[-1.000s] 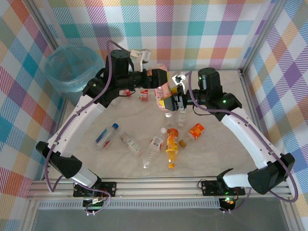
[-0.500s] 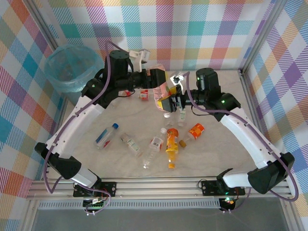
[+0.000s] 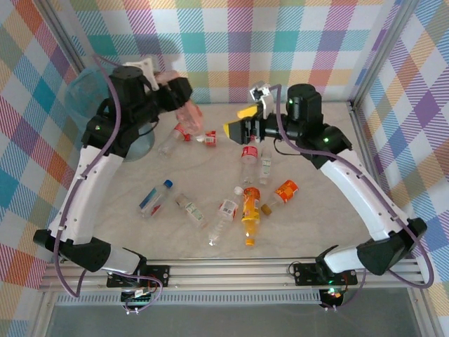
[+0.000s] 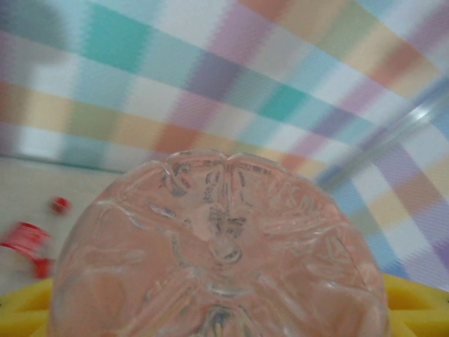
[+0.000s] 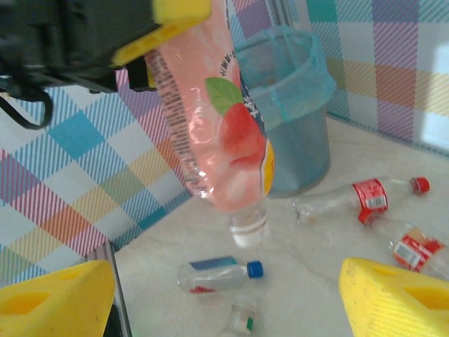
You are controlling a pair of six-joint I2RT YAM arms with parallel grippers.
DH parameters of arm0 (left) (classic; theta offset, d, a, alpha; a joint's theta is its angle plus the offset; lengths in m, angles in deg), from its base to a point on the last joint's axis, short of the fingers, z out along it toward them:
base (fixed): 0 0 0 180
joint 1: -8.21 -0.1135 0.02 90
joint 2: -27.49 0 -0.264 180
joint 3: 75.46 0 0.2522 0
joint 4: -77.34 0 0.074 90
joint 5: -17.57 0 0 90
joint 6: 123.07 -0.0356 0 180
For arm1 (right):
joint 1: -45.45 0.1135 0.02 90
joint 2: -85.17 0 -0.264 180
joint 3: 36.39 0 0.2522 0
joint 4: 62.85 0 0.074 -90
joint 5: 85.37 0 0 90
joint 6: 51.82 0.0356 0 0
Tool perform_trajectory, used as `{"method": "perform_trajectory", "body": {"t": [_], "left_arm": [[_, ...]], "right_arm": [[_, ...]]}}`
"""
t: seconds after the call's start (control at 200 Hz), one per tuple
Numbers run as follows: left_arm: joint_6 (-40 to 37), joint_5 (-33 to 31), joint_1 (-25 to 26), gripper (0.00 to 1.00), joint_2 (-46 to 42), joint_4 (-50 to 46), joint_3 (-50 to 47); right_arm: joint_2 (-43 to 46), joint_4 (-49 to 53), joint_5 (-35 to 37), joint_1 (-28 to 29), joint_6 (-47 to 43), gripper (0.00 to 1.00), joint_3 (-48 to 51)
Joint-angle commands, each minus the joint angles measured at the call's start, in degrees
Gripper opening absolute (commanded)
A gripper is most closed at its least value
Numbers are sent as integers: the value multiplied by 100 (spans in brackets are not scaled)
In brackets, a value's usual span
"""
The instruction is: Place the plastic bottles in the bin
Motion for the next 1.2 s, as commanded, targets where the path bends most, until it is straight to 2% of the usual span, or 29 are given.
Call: {"method": "perform_trajectory", "body": {"t": [0.0,0.13,0.27,0.44,0.61,0.68,0.895,1.195], "left_arm": [[-593,-987,-370,63,-130,296,216],[-930,-1298,-977,63,9,772,330],[-1003,-1225,-1647,61,340,1058,863],[-1180,-1128,-2182,61,803,1251,1552],[-1408,-1437,-2580,62,1211,1614,1400],[-1374,-1368,-2767,62,1407,1764,1253],[-1242,-1085,-3116,62,2214,1885,1304],[-1008,-506,-3159,65,3132,1720,1362]], "right_arm": [[-436,-453,143,253,476,80,-476],[-1177,-571,177,610,671,78,-1128],[-2103,-592,111,968,867,77,-2089],[-3345,-453,-152,1304,1044,76,-3409],[-4540,-293,-241,1468,1199,75,-4710],[-4920,-310,-215,1487,1270,75,-5128],[-5471,-896,73,1504,1442,74,-5286],[-5689,-601,123,1522,1457,73,-5243]]}}
